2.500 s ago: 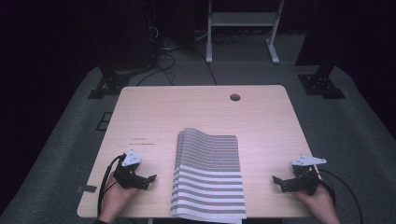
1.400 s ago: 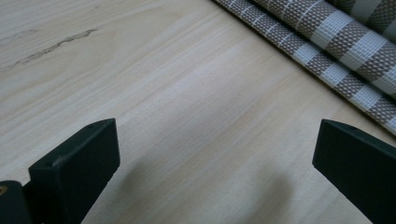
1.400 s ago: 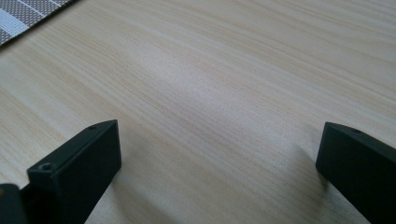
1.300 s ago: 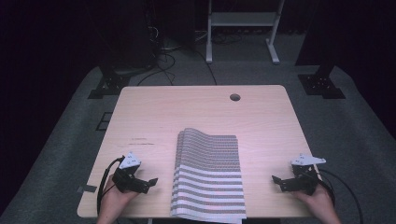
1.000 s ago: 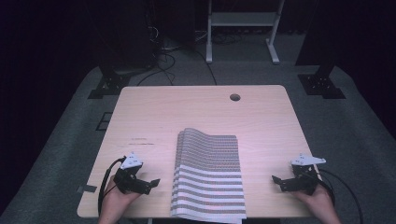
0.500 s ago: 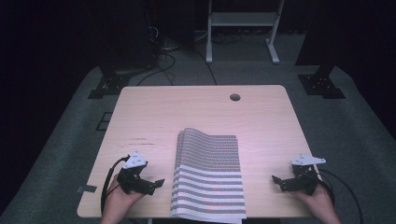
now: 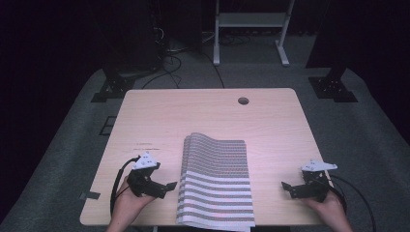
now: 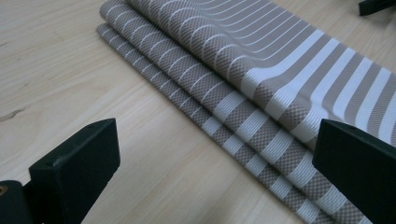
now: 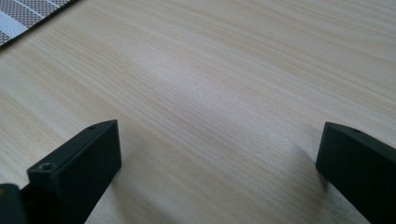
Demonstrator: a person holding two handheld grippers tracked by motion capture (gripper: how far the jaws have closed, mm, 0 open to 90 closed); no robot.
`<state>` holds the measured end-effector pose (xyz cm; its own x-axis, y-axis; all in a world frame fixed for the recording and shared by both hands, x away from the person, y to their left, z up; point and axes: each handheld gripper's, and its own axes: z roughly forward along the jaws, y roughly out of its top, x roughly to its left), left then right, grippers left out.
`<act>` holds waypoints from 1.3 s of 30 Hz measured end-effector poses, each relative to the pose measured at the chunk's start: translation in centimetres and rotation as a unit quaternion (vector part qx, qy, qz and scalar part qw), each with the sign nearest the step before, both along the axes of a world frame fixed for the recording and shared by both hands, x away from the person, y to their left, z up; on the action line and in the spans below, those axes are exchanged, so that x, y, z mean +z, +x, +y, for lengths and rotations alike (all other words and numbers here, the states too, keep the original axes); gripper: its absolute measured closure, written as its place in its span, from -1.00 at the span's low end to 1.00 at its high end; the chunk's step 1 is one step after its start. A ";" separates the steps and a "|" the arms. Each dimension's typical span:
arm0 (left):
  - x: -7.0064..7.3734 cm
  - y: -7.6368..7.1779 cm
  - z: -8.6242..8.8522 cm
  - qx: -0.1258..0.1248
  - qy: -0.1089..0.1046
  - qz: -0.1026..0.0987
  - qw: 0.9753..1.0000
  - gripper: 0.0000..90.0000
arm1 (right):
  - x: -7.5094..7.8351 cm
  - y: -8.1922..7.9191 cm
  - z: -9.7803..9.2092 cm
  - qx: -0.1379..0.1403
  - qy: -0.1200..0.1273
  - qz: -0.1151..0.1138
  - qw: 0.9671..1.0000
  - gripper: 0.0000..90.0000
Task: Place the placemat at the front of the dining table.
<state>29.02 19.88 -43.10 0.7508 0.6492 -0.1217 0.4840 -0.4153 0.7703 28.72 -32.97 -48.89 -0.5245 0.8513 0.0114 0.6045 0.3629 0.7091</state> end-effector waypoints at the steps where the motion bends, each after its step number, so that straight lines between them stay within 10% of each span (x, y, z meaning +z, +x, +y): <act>1: 0.0 0.1 -0.3 -0.004 -0.001 0.001 1.000 -1.00 | 0.0 0.0 0.0 0.000 0.000 0.000 1.000 -1.00; 39: -1.3 -0.7 -6.0 -0.081 0.005 0.028 0.996 -1.00 | 0.0 0.0 0.0 0.000 0.000 0.000 1.000 -1.00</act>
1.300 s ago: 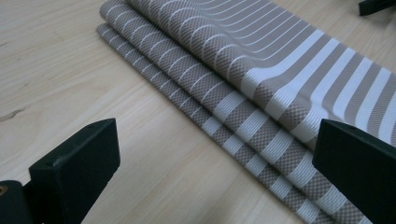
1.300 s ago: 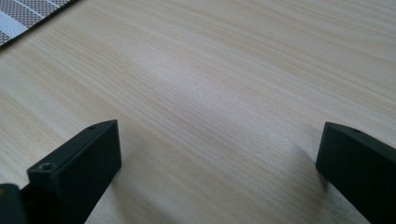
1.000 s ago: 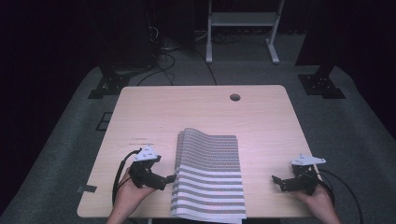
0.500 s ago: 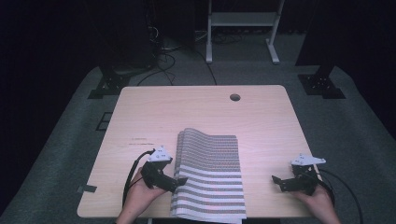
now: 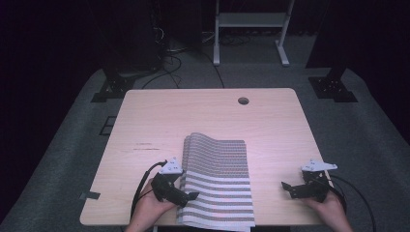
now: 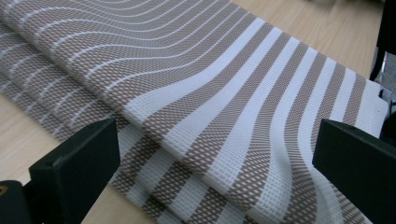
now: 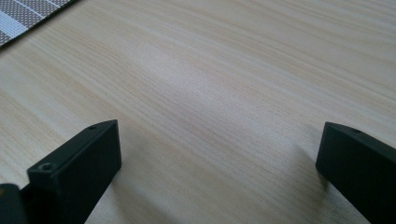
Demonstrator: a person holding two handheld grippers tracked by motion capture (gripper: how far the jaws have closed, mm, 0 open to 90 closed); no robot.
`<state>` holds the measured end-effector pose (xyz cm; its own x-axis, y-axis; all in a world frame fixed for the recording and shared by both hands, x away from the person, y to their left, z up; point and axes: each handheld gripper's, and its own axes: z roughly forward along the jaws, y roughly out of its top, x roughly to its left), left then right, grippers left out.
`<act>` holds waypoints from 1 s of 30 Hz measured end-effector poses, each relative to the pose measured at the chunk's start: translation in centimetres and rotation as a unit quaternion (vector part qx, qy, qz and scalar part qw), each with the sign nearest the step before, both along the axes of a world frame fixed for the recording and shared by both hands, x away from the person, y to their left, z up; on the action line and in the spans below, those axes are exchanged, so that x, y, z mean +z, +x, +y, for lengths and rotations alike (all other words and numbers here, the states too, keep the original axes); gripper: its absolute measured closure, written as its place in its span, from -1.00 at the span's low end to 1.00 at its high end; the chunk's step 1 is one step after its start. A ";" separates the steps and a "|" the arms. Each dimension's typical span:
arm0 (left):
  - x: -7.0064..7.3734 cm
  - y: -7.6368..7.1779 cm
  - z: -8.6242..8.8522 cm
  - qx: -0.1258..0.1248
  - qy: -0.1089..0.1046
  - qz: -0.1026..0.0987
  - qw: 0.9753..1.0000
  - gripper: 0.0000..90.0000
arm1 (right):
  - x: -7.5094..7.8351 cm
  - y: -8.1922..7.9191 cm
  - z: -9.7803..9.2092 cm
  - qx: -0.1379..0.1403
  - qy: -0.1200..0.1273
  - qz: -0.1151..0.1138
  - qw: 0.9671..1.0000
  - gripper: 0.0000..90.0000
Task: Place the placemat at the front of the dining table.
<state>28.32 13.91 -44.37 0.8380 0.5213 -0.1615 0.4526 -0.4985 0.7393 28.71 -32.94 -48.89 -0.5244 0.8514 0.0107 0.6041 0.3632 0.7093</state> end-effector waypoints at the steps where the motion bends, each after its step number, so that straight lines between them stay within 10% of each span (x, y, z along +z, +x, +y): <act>1: -0.1 -0.1 -0.1 -0.002 0.000 0.002 1.000 -1.00 | 0.0 0.0 0.0 0.000 0.000 0.000 1.000 -1.00; 18: -2.0 -0.5 -0.7 -0.011 0.024 0.003 1.000 -0.99 | 0.0 0.0 0.0 0.000 0.000 0.000 1.000 -1.00; 30: -1.6 -0.3 -0.7 -0.008 0.029 0.041 0.999 0.10 | 0.0 0.0 0.0 0.000 0.000 0.000 1.000 -1.00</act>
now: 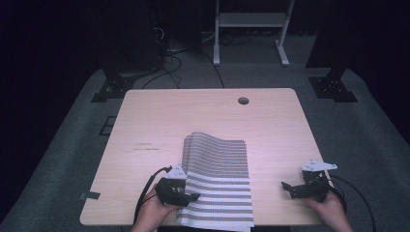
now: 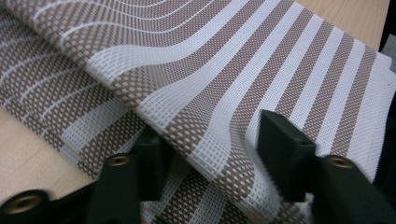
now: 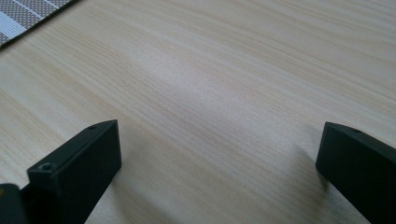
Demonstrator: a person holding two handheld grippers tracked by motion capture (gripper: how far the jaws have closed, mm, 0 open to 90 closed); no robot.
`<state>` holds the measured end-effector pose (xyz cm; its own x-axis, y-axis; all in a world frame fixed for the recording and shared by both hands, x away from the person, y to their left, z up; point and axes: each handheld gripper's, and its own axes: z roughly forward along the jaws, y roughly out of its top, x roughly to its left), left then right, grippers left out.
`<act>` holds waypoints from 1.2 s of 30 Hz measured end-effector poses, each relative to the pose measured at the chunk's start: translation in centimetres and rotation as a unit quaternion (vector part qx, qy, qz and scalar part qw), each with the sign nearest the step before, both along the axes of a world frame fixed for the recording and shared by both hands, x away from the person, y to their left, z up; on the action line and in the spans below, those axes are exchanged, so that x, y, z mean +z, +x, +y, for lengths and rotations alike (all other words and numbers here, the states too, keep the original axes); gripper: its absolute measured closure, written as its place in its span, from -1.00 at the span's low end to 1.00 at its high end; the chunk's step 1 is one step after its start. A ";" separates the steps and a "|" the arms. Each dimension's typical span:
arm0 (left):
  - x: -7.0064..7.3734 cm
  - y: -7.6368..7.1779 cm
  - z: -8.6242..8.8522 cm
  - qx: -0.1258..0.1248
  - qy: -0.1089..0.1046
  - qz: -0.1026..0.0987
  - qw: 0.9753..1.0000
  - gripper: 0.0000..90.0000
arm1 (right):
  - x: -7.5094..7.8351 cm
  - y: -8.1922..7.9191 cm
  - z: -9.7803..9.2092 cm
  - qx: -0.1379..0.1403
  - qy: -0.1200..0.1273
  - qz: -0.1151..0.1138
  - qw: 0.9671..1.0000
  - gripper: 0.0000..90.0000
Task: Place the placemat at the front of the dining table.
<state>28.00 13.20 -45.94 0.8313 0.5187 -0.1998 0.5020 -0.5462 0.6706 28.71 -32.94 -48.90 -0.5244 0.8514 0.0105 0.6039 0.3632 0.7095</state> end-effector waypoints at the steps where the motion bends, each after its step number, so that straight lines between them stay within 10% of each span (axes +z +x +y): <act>1: 0.1 0.1 0.0 0.003 0.003 0.002 1.000 0.23 | 0.0 0.0 0.0 0.000 0.000 0.000 1.000 -1.00; 10: 0.9 0.6 -0.3 0.000 -0.003 0.008 1.000 0.90 | 0.0 0.0 0.0 0.000 -0.001 0.000 1.000 -1.00; 36: 2.4 4.1 -2.5 0.015 -0.042 0.004 0.999 0.97 | 0.0 0.0 0.0 0.000 0.000 0.001 1.000 -1.00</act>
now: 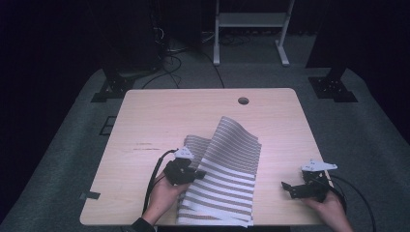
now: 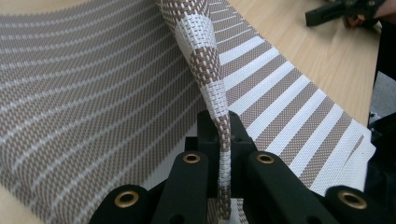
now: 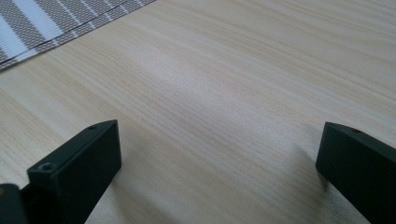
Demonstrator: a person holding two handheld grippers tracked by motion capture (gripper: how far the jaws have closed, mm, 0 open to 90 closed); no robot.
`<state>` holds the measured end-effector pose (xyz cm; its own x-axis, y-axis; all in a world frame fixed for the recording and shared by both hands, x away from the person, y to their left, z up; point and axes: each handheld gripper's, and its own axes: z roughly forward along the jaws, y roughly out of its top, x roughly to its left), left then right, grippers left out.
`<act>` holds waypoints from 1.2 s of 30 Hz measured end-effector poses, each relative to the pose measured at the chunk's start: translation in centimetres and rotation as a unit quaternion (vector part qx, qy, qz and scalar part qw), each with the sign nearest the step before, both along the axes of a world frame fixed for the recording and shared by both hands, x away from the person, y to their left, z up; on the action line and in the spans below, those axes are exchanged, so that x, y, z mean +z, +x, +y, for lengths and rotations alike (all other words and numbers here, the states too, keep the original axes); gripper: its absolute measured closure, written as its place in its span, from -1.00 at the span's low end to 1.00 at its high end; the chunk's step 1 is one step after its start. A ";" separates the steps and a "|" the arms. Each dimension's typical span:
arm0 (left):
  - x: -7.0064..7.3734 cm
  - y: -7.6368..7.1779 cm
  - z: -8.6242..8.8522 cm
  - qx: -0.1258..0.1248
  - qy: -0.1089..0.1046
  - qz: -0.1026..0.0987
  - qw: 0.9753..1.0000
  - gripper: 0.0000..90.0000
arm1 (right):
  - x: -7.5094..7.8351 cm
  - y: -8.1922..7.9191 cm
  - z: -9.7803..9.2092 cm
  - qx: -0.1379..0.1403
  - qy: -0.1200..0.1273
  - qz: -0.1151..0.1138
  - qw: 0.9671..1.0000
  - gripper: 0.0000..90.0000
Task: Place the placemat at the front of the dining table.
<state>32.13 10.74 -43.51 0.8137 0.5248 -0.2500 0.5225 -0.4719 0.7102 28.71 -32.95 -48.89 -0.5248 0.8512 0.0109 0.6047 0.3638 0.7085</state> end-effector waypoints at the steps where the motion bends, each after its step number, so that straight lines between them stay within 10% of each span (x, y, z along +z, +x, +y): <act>1: 0.1 0.2 -0.2 0.002 -0.002 -0.002 1.000 0.97 | 0.0 0.0 0.0 0.000 0.000 0.000 1.000 -1.00; 36: 0.9 8.0 -8.0 0.023 -0.014 -0.013 1.000 0.97 | 0.0 0.0 0.0 0.000 0.000 -0.001 1.000 -1.00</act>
<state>40.13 2.74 -42.62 0.7954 0.5547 -0.2441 0.5242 -0.4275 0.7365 28.71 -32.95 -48.90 -0.5250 0.8510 0.0097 0.6038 0.3644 0.7089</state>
